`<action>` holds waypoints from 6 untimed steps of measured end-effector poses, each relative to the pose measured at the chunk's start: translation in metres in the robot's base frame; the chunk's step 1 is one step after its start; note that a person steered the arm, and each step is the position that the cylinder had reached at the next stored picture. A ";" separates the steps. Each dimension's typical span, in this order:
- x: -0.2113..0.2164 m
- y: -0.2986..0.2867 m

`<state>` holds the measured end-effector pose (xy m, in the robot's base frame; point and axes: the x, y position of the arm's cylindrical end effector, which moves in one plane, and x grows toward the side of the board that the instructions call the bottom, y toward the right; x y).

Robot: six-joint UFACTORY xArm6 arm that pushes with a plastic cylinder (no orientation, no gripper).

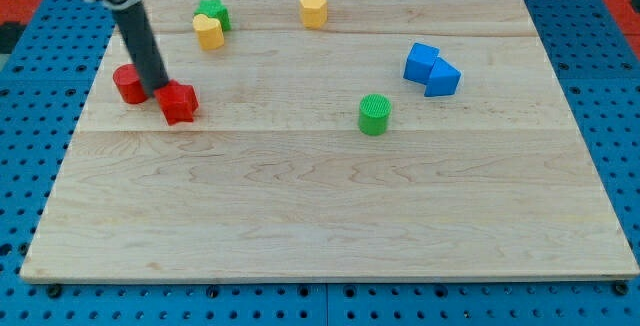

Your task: Move green star horizontally right to yellow heart

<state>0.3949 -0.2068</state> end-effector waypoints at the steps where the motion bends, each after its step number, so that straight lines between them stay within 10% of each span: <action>1: -0.047 0.050; 3: -0.172 -0.050; 6: -0.057 0.159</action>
